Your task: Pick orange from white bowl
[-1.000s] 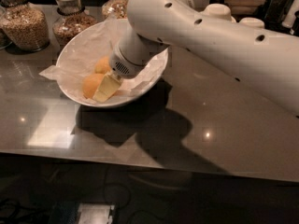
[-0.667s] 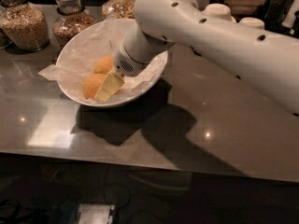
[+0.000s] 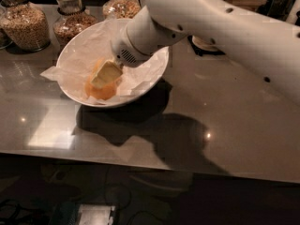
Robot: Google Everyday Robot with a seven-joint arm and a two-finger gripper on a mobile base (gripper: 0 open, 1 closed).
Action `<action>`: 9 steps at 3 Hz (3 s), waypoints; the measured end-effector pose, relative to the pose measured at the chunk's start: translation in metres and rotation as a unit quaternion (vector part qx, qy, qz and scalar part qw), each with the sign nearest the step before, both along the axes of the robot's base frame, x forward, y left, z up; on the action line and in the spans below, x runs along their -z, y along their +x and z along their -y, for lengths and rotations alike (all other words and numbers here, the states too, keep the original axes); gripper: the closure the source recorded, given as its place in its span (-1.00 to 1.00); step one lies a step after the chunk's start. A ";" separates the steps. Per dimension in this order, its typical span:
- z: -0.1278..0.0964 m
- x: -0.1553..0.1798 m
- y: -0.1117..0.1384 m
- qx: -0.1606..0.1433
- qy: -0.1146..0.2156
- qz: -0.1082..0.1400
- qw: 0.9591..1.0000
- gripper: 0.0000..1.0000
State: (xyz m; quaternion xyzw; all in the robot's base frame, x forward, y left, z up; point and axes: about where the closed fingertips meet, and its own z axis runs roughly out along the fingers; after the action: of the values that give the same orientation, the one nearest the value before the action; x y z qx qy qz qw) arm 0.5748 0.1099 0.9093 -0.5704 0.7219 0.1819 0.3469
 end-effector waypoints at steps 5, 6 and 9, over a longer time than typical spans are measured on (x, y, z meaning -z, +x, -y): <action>0.054 -0.116 -0.039 -0.055 0.020 0.179 0.982 -0.31; 0.054 -0.117 -0.039 -0.056 0.020 0.179 0.982 -0.78; 0.022 -0.090 -0.008 -0.081 0.012 0.139 0.987 -1.00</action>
Offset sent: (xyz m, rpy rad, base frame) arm -0.0613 -0.0643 0.1406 0.1040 -0.4896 0.1248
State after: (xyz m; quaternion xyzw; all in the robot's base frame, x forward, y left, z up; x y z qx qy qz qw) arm 0.5664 0.0877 0.9989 -0.6426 0.6162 0.1369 0.4343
